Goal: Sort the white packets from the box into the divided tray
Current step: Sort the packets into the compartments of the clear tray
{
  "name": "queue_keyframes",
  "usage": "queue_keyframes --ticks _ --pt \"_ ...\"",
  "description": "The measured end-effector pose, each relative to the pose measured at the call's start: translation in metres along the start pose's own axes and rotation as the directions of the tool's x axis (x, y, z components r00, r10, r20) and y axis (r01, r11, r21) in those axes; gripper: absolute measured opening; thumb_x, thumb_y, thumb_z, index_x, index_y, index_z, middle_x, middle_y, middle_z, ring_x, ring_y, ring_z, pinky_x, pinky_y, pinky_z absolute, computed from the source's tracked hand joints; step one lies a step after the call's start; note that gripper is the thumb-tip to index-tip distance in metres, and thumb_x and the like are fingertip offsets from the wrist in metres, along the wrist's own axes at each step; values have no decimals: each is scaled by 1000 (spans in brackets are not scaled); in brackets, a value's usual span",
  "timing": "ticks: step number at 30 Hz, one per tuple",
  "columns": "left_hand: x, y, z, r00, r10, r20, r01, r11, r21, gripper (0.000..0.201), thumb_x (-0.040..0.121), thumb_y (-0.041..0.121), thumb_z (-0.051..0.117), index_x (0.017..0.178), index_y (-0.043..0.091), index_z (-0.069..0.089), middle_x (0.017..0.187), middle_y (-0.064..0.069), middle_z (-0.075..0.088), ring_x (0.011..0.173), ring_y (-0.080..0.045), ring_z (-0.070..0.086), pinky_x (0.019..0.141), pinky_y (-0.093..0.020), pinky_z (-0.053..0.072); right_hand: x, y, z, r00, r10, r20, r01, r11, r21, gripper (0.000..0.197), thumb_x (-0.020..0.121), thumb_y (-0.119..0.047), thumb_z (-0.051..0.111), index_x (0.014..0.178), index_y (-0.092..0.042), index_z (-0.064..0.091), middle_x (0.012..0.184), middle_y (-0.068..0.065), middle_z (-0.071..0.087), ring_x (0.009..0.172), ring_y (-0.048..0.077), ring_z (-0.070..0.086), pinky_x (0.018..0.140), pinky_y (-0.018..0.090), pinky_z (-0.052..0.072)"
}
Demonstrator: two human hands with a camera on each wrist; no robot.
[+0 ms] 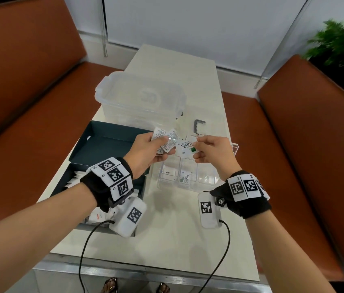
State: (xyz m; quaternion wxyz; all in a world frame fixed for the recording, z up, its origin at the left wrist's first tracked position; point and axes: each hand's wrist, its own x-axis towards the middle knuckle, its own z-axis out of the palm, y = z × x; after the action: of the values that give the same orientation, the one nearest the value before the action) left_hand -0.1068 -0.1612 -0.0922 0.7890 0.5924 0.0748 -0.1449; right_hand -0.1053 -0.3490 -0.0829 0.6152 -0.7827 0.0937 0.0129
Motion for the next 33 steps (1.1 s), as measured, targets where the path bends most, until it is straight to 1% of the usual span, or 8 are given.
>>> queue_keyframes --ticks 6,12,18,24,28,30,32,33 --pt "-3 6 -6 1000 -22 8 23 998 -58 26 102 12 45 122 1 57 102 -19 72 80 -20 71 59 -20 56 17 16 -3 995 -63 -72 34 935 -352 22 91 0 50 102 -5 68 85 13 68 61 19 63 64 27 56" --pt "-8 4 -9 1000 -20 15 21 999 -25 24 102 14 44 119 5 59 102 -17 72 80 -19 70 60 -20 55 39 58 16 994 33 109 84 430 -899 31 93 -8 47 113 -18 67 109 8 68 101 28 62 94 39 48" --pt "-12 3 -14 1000 -22 14 22 999 -24 20 103 14 44 112 8 60 102 -17 72 80 -19 70 60 -20 54 48 86 33 987 13 161 160 72 -984 28 92 -18 52 112 -31 65 104 -3 68 104 22 58 96 39 31" --pt "-13 3 -17 999 -44 15 44 999 -24 20 103 14 44 113 8 60 99 -16 72 75 -15 69 60 -19 52 48 91 35 986 62 155 154 23 -988 25 89 -30 61 113 -35 64 104 -7 67 106 19 56 98 40 28" --pt "-12 1 -17 995 -75 58 75 997 7 22 104 13 37 109 13 59 104 -16 71 71 -12 60 63 -21 46 38 80 30 986 -90 141 152 120 -981 23 93 -31 53 110 -32 67 99 -3 70 99 21 59 91 39 33" --pt "-8 0 -15 997 -62 45 59 996 72 24 103 13 36 112 13 59 101 -11 70 70 -11 53 64 -22 44 31 62 29 974 -200 102 185 458 -870 23 96 -29 49 104 -22 70 94 2 72 88 16 65 84 31 43" --pt "-3 -2 -11 999 -30 26 24 977 212 30 103 16 38 126 11 56 102 -4 65 74 -10 49 66 -22 43 21 39 32 983 -178 37 172 846 -505 28 97 -32 51 96 -12 70 82 4 74 63 0 64 66 17 47" --pt "-1 -3 -8 999 -14 30 5 953 302 34 103 20 40 133 13 53 109 -1 62 81 -10 49 71 -22 44 16 27 34 993 -115 28 118 946 -303 33 97 -37 51 95 -10 69 78 4 74 55 1 62 60 16 47"
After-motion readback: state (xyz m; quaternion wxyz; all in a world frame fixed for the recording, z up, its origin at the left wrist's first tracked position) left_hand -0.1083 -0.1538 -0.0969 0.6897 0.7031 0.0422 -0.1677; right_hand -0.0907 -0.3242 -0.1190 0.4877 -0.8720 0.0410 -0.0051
